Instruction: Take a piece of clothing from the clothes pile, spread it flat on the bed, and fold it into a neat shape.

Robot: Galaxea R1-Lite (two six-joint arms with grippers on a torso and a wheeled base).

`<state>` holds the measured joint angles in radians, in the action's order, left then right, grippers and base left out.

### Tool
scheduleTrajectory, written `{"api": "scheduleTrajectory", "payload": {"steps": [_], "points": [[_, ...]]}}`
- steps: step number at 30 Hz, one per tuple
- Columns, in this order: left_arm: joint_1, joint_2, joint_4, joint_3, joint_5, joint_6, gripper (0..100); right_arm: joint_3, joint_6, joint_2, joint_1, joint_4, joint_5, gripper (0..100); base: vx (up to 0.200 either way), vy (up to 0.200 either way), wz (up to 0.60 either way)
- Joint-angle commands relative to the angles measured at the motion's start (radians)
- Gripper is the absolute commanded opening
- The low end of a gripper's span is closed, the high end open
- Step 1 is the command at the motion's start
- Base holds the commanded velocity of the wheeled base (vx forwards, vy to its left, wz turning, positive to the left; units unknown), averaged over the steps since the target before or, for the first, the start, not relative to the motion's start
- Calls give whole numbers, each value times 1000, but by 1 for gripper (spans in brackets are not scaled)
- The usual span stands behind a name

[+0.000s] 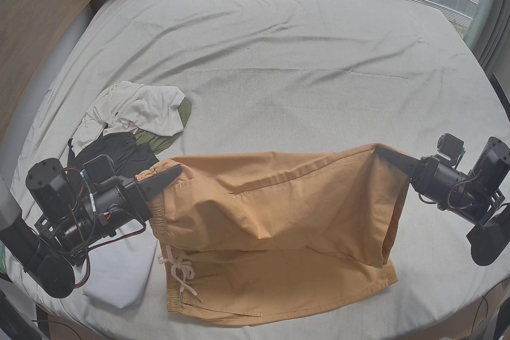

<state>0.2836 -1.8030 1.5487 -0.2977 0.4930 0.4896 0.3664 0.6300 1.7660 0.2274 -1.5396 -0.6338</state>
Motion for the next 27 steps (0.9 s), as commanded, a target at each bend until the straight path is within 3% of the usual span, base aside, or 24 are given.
{"api": "scheduleTrajectory", "payload": {"steps": [1, 9, 27], "points": [[-3, 22, 1, -5, 1, 1, 0, 22, 0, -5, -26, -2, -3, 0, 0, 0, 0], [-55, 37, 1, -38, 1, 3, 0, 51, 4, -6, -71, -2, -32, 0, 0, 0, 0], [-72, 54, 1, -49, 13, 24, 0, 83, 2, -17, -120, -4, -35, 0, 0, 0, 0]]}}
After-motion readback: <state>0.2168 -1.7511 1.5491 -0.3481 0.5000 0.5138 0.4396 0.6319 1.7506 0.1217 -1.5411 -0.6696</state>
